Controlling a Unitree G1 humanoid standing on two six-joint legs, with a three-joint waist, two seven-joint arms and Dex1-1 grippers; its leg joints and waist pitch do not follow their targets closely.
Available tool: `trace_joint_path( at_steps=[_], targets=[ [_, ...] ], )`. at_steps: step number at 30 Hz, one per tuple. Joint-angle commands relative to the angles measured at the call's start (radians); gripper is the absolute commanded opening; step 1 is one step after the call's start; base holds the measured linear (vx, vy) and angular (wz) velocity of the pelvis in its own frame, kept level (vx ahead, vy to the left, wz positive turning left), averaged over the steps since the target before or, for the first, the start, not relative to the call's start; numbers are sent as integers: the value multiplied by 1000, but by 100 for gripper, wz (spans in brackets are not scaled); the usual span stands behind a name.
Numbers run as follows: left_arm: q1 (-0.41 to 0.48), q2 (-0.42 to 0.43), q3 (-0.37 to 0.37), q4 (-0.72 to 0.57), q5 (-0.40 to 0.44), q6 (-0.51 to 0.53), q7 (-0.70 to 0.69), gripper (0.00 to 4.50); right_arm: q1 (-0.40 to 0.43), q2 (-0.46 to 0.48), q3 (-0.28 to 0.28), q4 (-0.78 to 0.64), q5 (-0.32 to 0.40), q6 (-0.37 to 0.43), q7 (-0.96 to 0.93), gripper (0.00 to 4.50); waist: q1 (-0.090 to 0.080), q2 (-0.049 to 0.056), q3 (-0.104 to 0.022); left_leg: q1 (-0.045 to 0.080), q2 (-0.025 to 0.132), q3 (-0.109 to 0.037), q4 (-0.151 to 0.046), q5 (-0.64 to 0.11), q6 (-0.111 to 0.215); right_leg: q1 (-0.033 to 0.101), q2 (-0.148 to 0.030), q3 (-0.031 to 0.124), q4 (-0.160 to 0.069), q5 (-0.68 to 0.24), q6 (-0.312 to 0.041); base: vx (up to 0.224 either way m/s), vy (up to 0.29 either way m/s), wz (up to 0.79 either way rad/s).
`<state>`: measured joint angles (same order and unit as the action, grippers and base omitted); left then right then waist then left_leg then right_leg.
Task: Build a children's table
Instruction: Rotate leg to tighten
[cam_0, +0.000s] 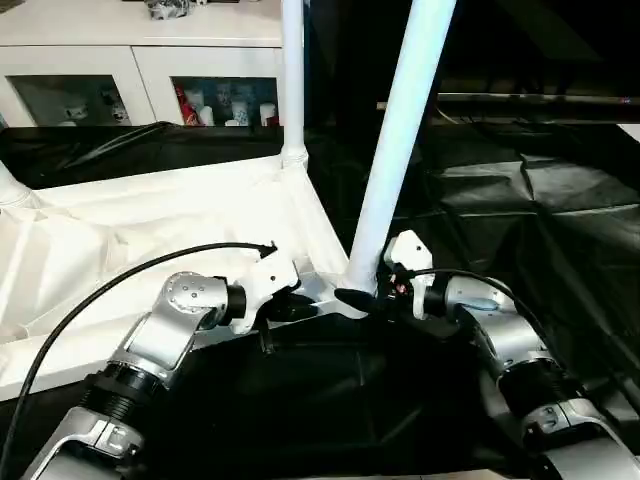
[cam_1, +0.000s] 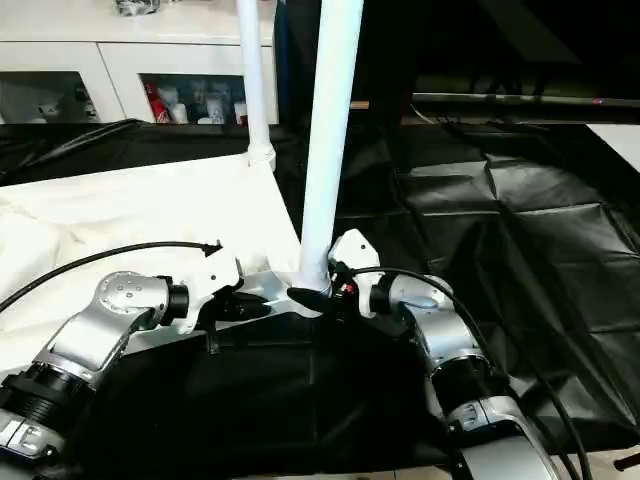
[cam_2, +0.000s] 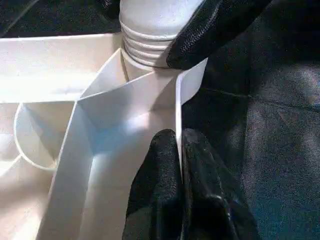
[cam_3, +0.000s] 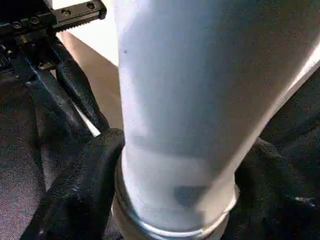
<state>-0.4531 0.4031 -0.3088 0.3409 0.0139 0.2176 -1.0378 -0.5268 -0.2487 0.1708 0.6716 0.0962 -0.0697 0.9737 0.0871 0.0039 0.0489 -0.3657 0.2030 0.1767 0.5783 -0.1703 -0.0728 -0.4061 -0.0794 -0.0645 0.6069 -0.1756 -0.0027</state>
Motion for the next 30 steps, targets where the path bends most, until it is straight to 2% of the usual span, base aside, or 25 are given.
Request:
trace_joint_path(
  at_steps=[1,3,9,10,11,12,13,14,16,18,20,21,26,27,30],
  targets=[
    [27,12,-36,30,14,10,-28,0,-20,-3,-9,6,12,-10,8,297,1,-4,-56,9,26,-7,-74,-305,13,43,-59,42,-82,-322,-196,0,0,0],
    [32,17,-38,27,14,11,-33,0,-17,-1,-8,11,10,-12,16,277,2,-4,-57,9,26,-7,-73,-301,14,43,-60,43,-82,-325,-194,0,0,0],
    [35,18,-37,26,15,17,-27,0,-12,3,-14,37,-3,-6,-18,271,1,-3,-57,8,26,-7,-74,-293,14,44,-59,43,-80,-311,-200,0,0,0],
    [19,-12,-20,51,26,41,44,0,-33,25,-42,109,-35,-9,-178,271,0,-2,-56,8,26,-7,-74,-296,11,42,-59,43,-81,-314,-199,0,0,0],
    [10,-28,-12,64,32,51,79,0,-43,35,-55,138,-47,-9,-247,271,-2,1,-55,9,26,-6,-74,-301,4,39,-58,43,-80,-320,-203,0,0,0],
    [-14,-64,6,95,42,77,152,0,-60,59,-91,180,-47,7,-376,271,-8,0,-51,14,21,-9,-76,-339,-18,38,-61,40,-89,-406,-186,0,0,0],
    [-27,-84,15,111,46,91,190,0,-69,73,-112,199,-44,19,-441,271,-12,-1,-49,18,20,-5,-74,-346,-23,33,-60,42,-94,-427,-180,0,0,0],
    [-62,-139,39,153,49,118,281,0,-86,104,-154,227,-30,52,-572,270,-15,0,-47,25,19,-10,-75,-378,-33,29,-59,40,-100,-486,-162,0,0,0],
    [-81,-168,44,173,50,130,317,0,-95,118,-166,240,-33,69,-643,270,-15,-1,-48,23,19,-16,-76,-396,-35,31,-63,36,-106,-533,-133,0,0,0],
    [-127,-235,44,223,70,142,411,0,-116,151,-172,270,-48,99,-772,270,-19,1,-51,23,18,-15,-77,-400,-32,29,-59,34,-110,-505,-123,0,0,0],
    [-143,-258,34,239,77,142,428,0,-123,165,-164,280,-56,96,-793,270,-16,-1,-53,23,16,-14,-75,-402,-23,26,-60,34,-112,-497,-123,0,0,0],
    [-158,-277,24,256,90,133,449,0,-130,179,-156,289,-61,90,-803,270,-14,0,-52,19,16,-13,-76,-397,-19,27,-60,34,-113,-491,-119,0,0,0],
    [-185,-290,-6,303,126,82,447,0,-157,204,-158,335,-57,51,-822,270,-6,1,-55,14,19,-13,-79,-383,-13,32,-61,34,-107,-431,-127,0,0,0],
    [-175,-272,-12,294,127,70,427,0,-158,199,-179,325,-28,27,-799,326,-3,1,-55,16,20,-13,-79,-389,-10,31,-63,35,-108,-430,-128,0,0,0],
    [-168,-257,-13,292,127,66,415,0,-160,192,-191,317,-16,7,-789,346,-2,0,-56,14,20,-11,-79,-378,-8,32,-63,36,-106,-414,-137,0,0,0]
  ],
)
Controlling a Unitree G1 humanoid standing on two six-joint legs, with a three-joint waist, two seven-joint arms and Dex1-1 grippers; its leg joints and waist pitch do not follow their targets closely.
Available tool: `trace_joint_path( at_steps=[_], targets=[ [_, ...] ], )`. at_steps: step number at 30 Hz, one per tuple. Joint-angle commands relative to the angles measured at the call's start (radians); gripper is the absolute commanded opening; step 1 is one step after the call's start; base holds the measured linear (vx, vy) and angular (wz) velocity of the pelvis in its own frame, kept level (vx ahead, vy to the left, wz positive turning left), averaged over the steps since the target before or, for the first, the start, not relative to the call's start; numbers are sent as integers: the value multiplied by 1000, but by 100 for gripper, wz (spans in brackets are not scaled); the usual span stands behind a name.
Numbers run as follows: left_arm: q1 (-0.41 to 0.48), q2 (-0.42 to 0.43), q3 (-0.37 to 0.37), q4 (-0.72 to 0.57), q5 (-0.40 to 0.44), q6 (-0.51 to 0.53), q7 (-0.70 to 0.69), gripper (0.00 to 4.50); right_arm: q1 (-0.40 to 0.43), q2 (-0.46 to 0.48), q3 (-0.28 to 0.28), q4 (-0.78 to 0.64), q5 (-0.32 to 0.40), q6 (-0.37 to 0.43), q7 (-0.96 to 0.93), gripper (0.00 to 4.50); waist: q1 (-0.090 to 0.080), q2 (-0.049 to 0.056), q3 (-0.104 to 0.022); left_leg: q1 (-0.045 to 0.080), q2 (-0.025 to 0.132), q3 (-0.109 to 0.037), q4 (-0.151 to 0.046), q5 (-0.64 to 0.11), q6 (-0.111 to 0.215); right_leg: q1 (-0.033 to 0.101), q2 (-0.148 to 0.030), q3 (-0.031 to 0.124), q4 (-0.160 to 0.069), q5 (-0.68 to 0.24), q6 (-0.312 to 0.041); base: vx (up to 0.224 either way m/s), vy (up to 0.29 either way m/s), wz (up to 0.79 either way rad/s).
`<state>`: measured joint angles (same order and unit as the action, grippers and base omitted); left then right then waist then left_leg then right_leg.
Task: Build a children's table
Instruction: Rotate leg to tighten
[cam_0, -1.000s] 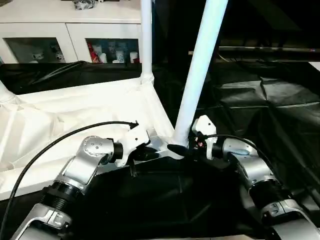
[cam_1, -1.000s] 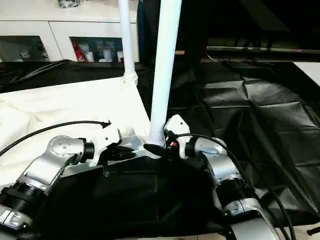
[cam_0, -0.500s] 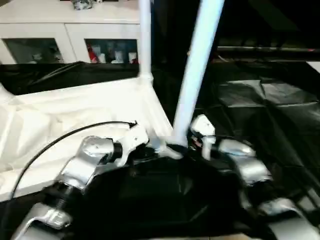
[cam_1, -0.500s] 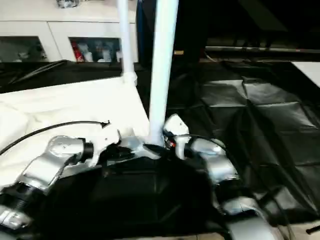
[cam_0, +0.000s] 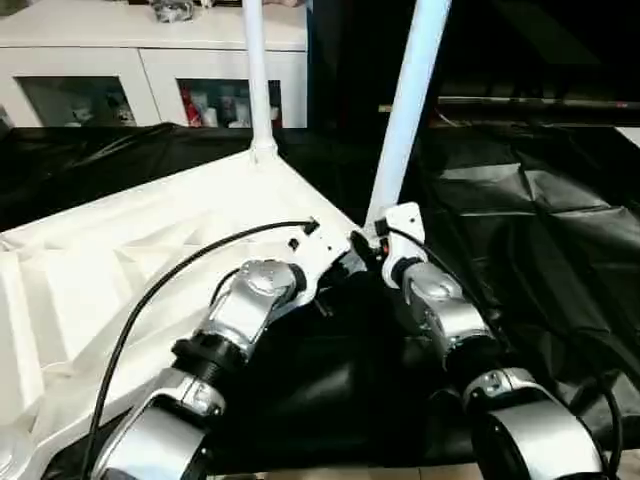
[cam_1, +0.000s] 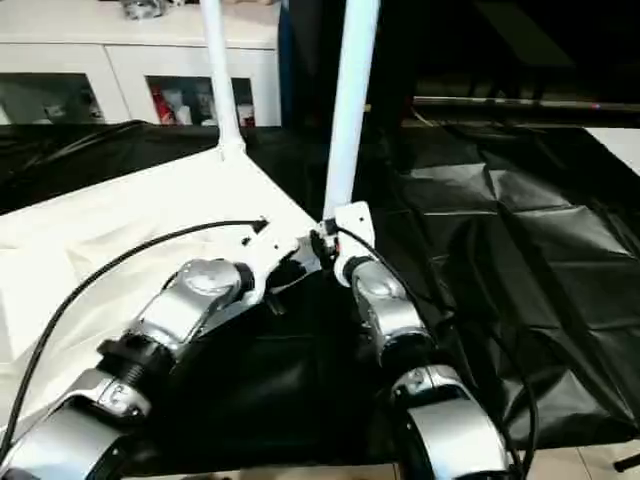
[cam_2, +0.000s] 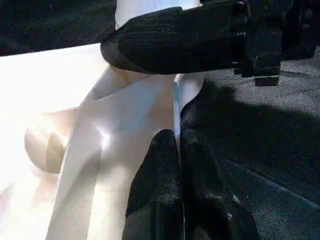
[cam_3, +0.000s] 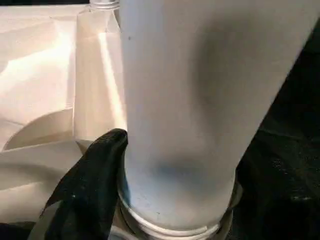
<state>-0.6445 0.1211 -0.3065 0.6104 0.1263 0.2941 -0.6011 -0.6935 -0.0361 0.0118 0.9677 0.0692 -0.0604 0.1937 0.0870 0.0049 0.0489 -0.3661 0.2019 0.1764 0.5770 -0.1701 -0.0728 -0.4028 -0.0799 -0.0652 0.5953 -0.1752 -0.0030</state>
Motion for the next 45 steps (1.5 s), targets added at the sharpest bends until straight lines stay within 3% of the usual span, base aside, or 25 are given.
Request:
trace_joint_path(
  at_steps=[1,6,11,15,16,19,20,25,29,38,45],
  targets=[
    [29,38,-15,21,13,-19,-32,0,5,-30,-36,12,16,-12,3,357,0,0,-56,16,21,-10,-77,-375,-7,28,-63,38,-94,-409,-139,0,0,0],
    [57,106,-9,14,5,-72,-109,0,26,-103,-23,-82,53,0,229,388,8,-4,-61,12,23,-3,-72,-302,22,34,-63,41,-86,-333,-164,0,0,0],
    [69,182,-10,14,-13,-174,-205,0,169,-231,93,-336,109,31,632,388,16,-7,-64,-2,25,-5,-70,-222,48,54,-58,37,-70,-215,-172,0,0,0],
    [105,249,-30,-50,-68,-262,-404,0,259,-318,158,-481,153,98,840,388,14,-8,-64,-5,26,-6,-69,-205,67,58,-58,36,-66,-190,-187,0,0,0],
    [117,267,-39,-74,-83,-264,-460,0,265,-325,161,-490,146,102,857,388,12,-7,-65,-7,28,-6,-69,-195,66,57,-58,36,-63,-184,-198,0,0,0],
    [133,281,-40,-121,-121,-251,-529,0,262,-327,171,-483,118,81,849,388,15,1,-67,10,33,-1,-66,-203,48,44,-59,40,-60,-168,-238,0,0,0],
    [136,284,-42,-131,-129,-250,-543,0,262,-327,173,-484,113,80,848,388,13,1,-63,7,33,-1,-70,-213,43,45,-57,39,-58,-164,-245,0,0,0],
    [153,305,-58,-160,-143,-260,-590,0,267,-332,188,-512,98,89,840,388,25,3,-62,15,33,3,-71,-249,26,43,-58,42,-62,-194,-229,0,0,0],
    [163,309,-50,-167,-143,-263,-607,0,273,-335,198,-525,94,105,865,388,27,-4,-63,11,31,2,-70,-243,22,47,-60,43,-63,-212,-211,0,0,0],
    [169,311,-47,-171,-137,-256,-604,0,267,-317,191,-510,108,113,864,309,26,-3,-64,10,30,2,-68,-220,27,47,-58,42,-59,-195,-213,0,0,0],
    [171,310,-50,-176,-136,-253,-610,0,277,-314,196,-503,100,112,875,277,27,-4,-66,10,30,3,-66,-208,30,48,-58,41,-57,-185,-214,0,0,0]
  ],
)
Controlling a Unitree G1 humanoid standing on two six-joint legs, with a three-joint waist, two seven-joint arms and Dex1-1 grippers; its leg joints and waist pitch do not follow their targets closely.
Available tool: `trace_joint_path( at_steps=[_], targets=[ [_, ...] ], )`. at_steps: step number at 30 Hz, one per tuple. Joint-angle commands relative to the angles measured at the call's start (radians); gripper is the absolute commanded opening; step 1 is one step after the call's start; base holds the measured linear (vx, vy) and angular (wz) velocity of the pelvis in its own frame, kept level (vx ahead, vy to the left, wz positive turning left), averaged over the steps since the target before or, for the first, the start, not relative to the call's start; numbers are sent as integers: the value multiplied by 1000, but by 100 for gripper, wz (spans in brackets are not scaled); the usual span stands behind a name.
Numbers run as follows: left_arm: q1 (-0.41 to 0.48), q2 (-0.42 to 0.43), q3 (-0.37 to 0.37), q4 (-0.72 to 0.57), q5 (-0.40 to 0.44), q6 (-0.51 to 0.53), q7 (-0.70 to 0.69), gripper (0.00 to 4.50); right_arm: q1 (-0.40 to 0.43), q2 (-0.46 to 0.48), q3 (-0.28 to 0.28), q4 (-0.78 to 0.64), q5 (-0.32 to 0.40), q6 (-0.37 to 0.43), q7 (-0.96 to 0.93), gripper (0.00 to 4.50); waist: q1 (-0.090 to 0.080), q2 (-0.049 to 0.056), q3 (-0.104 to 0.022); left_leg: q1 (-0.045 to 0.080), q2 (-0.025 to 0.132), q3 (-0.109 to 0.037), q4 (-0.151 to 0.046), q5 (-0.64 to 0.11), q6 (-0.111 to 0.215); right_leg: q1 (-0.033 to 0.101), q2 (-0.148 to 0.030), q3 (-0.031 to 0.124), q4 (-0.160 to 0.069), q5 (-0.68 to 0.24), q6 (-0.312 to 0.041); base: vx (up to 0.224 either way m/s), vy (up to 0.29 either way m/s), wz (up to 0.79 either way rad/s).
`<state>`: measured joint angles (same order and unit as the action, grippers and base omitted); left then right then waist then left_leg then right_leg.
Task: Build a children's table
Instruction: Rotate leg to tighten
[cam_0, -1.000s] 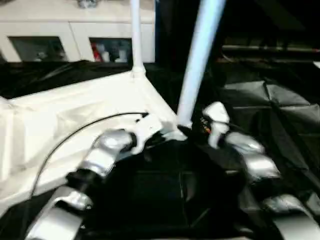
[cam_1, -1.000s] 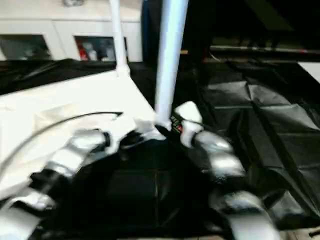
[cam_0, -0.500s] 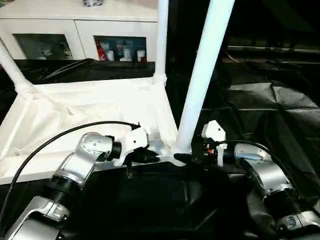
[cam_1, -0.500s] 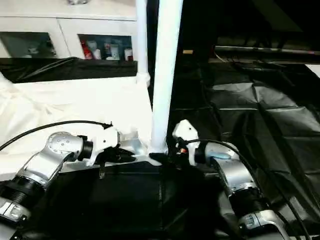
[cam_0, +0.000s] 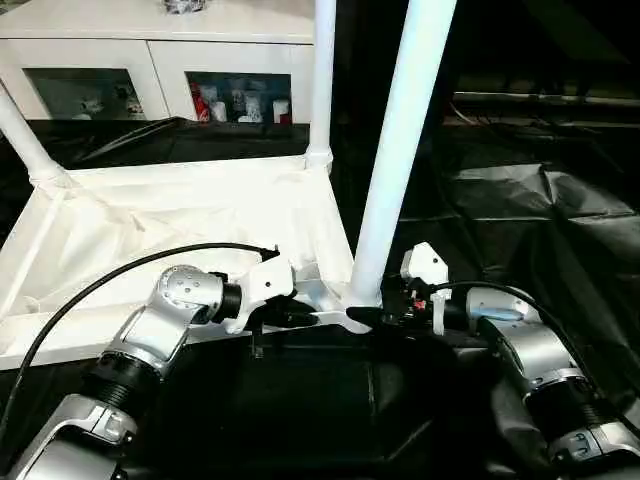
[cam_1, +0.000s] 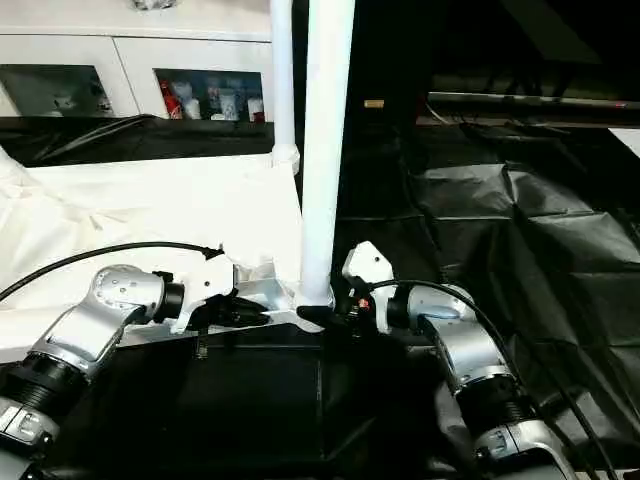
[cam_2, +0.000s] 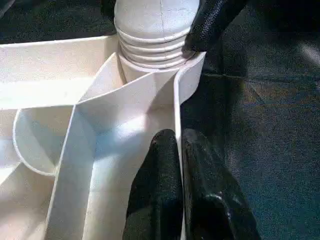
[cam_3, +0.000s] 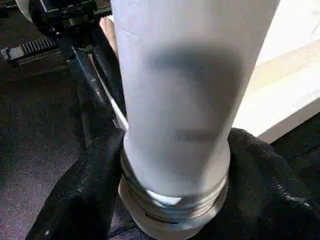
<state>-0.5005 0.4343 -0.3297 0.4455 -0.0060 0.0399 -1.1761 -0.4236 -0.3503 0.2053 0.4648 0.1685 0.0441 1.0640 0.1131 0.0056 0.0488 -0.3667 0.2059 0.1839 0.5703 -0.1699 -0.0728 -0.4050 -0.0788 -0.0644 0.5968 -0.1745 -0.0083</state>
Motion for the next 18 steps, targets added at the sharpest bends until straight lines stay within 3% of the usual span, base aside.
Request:
trace_joint_path(
  at_steps=[1,6,9,10,13,14,17,18],
  targets=[
    [28,-2,-27,-11,-4,2,-36,0,8,1,3,0,0,7,5,277,1,-5,-66,10,25,-5,-59,-204,32,51,-59,41,-58,-179,-210,0,0,0],
    [21,-16,-17,3,8,17,12,0,-2,31,-15,59,-38,-2,-110,274,0,-2,-65,10,25,-5,-58,-201,31,50,-59,40,-57,-167,-217,0,0,0],
    [-12,-64,-4,71,56,39,150,0,-38,88,-61,165,-77,13,-330,274,-12,-5,-57,13,23,-6,-65,-264,4,45,-61,40,-70,-282,-196,0,0,0],
    [-26,-88,1,97,69,42,202,0,-50,114,-82,199,-80,32,-412,273,-17,-4,-52,20,18,-8,-66,-307,-12,40,-62,39,-82,-379,-172,0,0,0],
    [-65,-169,3,149,99,97,336,0,-89,186,-136,281,-85,76,-647,273,-30,-2,-47,27,19,-17,-71,-373,-43,35,-66,35,-97,-526,-122,-54,2,-3],
    [-74,-187,2,160,108,108,366,0,-98,199,-147,297,-85,81,-691,273,-31,-2,-50,26,19,-22,-74,-379,-44,40,-68,32,-100,-546,-106,0,0,0],
    [-110,-268,-4,213,142,167,495,0,-142,249,-165,363,-91,90,-833,273,-32,-6,-48,32,16,-19,-72,-400,-37,31,-64,32,-108,-549,-96,0,0,0],
    [-118,-286,-6,227,149,173,522,0,-155,257,-160,383,-101,84,-860,273,-33,-7,-48,34,11,-21,-68,-412,-28,29,-66,27,-116,-591,-84,0,0,0]
  ],
)
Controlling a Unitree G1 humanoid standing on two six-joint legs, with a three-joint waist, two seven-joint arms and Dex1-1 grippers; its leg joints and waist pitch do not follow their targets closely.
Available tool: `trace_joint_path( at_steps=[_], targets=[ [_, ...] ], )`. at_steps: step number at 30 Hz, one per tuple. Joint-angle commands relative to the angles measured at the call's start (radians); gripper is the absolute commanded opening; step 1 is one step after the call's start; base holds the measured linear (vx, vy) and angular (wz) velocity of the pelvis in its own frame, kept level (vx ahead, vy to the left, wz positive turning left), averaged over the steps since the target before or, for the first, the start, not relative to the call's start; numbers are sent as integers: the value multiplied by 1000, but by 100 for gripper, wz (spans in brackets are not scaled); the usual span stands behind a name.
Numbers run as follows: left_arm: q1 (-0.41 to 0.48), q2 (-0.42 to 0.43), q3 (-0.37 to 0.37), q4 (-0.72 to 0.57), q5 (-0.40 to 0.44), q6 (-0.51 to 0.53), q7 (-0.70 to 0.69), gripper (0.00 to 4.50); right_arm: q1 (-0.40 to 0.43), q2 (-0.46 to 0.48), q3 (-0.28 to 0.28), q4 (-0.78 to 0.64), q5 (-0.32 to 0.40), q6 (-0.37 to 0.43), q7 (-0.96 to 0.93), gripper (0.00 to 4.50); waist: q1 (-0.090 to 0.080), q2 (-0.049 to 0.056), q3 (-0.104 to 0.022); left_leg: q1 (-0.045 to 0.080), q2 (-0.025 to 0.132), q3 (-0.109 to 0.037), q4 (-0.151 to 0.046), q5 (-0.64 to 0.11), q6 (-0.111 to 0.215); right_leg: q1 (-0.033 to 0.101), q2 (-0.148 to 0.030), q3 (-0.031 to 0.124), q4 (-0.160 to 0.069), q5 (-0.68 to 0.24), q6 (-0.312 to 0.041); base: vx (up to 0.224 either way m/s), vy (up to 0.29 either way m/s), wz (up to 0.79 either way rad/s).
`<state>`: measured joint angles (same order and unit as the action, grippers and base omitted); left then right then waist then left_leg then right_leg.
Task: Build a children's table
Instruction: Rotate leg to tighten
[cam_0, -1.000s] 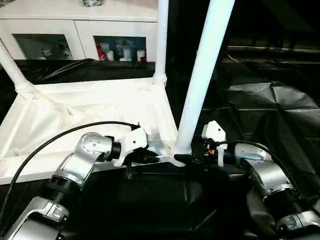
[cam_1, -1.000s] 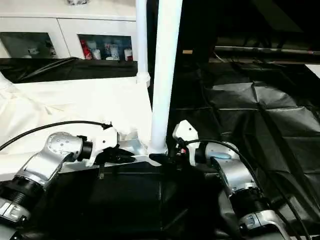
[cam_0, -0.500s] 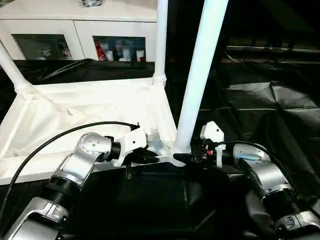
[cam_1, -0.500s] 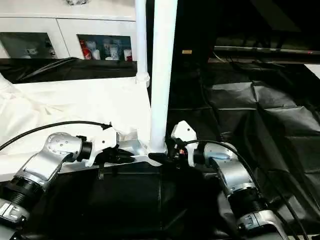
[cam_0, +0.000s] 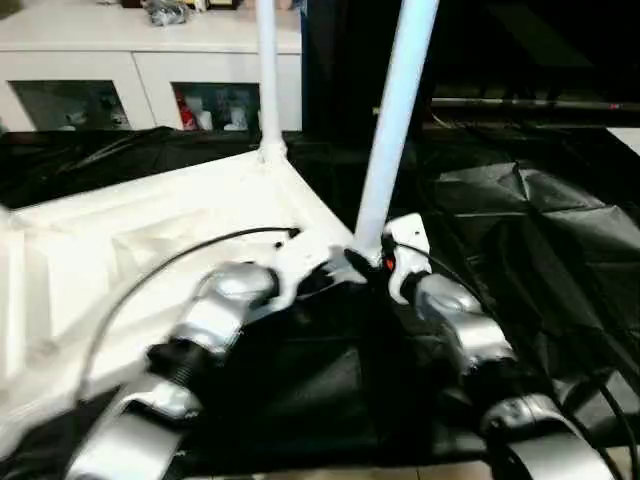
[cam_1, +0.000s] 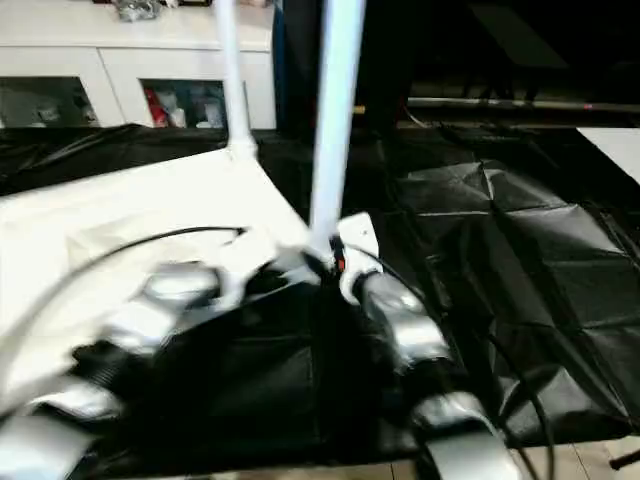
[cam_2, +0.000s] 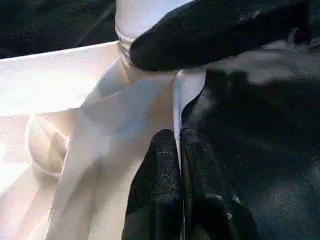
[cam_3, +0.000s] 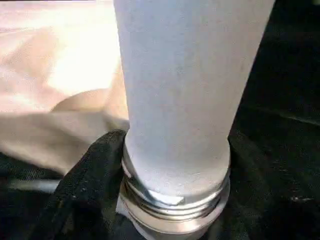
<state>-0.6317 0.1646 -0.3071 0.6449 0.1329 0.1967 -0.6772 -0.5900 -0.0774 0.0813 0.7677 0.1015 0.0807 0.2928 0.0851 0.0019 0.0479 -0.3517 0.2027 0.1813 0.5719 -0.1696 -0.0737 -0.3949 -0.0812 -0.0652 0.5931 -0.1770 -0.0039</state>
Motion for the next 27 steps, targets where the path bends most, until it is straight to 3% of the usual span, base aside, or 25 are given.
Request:
trace_joint_path(
  at_steps=[1,5,8,15,18,19,20,23,24,27],
  targets=[
    [4,-42,-39,42,21,22,40,0,-8,-9,-13,106,-63,26,-115,273,-5,-6,-47,16,13,-18,-70,-411,-25,20,-63,26,-113,-595,-81,0,0,0],
    [2,-44,-41,50,31,-2,26,0,-14,-1,-24,112,-51,-10,-74,273,-2,-3,-50,13,16,-20,-73,-413,-12,19,-64,26,-114,-562,-75,0,0,0],
    [8,-23,-35,50,33,-13,20,0,-15,-4,-44,102,-31,-45,-61,342,-2,-3,-51,12,17,-18,-75,-415,-7,19,-62,28,-109,-527,-89,0,0,0],
    [29,44,-17,44,25,-51,-33,0,-19,-61,-49,55,-5,-114,47,399,7,-5,-56,6,19,-10,-71,-350,8,23,-62,37,-94,-414,-135,0,0,0],
    [45,104,-8,36,16,-118,-81,0,59,-139,-20,-119,102,-6,390,399,19,-7,-59,-2,22,-10,-71,-304,44,39,-57,39,-85,-330,-134,0,0,0],
    [51,119,-8,34,11,-134,-105,0,92,-172,10,-175,112,-4,474,399,19,-6,-59,-3,26,-11,-71,-294,44,38,-59,40,-81,-311,-139,0,0,0],
    [55,130,-9,32,8,-144,-122,0,114,-194,29,-211,118,-5,527,399,19,-8,-59,-11,22,-11,-71,-280,50,47,-57,36,-79,-293,-141,0,0,0],
    [71,159,-7,18,-16,-196,-198,0,165,-252,71,-297,143,28,645,399,17,-6,-62,-16,23,-13,-70,-251,45,49,-60,35,-76,-295,-143,0,0,0],
    [81,171,-6,0,-34,-207,-240,0,176,-269,80,-317,151,43,675,399,14,-7,-63,-14,24,-11,-67,-231,47,46,-59,37,-72,-257,-167,0,0,0],
    [113,202,-7,-70,-85,-218,-353,0,191,-294,97,-343,146,44,719,399,16,-2,-62,-10,27,-10,-67,-234,42,43,-60,38,-70,-247,-191,0,0,0]
  ],
)
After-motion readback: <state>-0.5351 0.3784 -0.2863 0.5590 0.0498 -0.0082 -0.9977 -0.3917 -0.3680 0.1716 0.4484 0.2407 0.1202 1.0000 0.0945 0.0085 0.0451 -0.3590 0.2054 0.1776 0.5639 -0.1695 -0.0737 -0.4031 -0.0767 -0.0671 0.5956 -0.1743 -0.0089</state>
